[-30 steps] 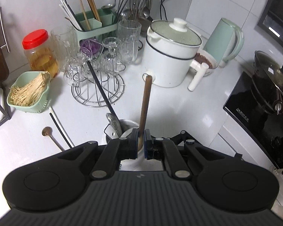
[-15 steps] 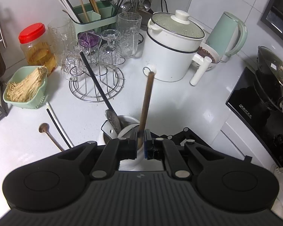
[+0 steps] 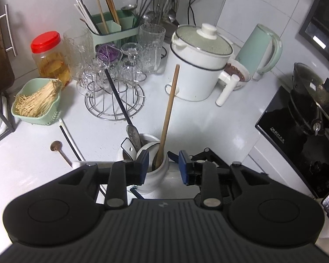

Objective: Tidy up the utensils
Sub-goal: 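Open the left tool to release the wooden chopstick in the mug, then move the left tool back over the copper spoon on the counter, then grasp the copper spoon by its handle with the left tool, then lift the copper spoon up off the counter with the left tool, then carry the copper spoon toward the mug held by the right tool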

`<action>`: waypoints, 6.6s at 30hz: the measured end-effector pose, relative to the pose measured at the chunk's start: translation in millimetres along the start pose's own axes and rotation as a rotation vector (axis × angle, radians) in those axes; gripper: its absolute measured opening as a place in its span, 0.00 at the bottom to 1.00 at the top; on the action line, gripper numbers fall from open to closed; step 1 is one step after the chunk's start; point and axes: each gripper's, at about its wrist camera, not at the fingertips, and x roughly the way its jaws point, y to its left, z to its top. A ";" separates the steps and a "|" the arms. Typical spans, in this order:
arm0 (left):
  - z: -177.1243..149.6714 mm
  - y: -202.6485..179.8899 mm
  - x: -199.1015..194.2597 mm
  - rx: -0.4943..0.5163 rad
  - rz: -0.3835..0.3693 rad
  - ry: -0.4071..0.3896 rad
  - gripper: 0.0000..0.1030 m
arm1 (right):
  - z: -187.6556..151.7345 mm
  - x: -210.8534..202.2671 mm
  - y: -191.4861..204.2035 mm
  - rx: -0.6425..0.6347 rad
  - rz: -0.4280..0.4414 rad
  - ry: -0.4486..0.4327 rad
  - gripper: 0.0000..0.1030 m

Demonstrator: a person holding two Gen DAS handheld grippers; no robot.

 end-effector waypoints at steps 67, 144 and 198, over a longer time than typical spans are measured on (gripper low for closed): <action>-38.0 216.2 146.3 -0.534 0.259 0.008 0.29 | 3.7 10.1 -3.6 0.135 -0.040 0.046 0.89; 4.0 140.9 40.0 -0.304 0.154 -0.120 0.03 | 14.4 26.2 3.0 0.090 -0.039 0.103 0.87; 14.2 193.3 165.5 0.758 -0.054 0.276 0.19 | 17.3 28.0 11.1 0.201 -0.156 0.132 0.86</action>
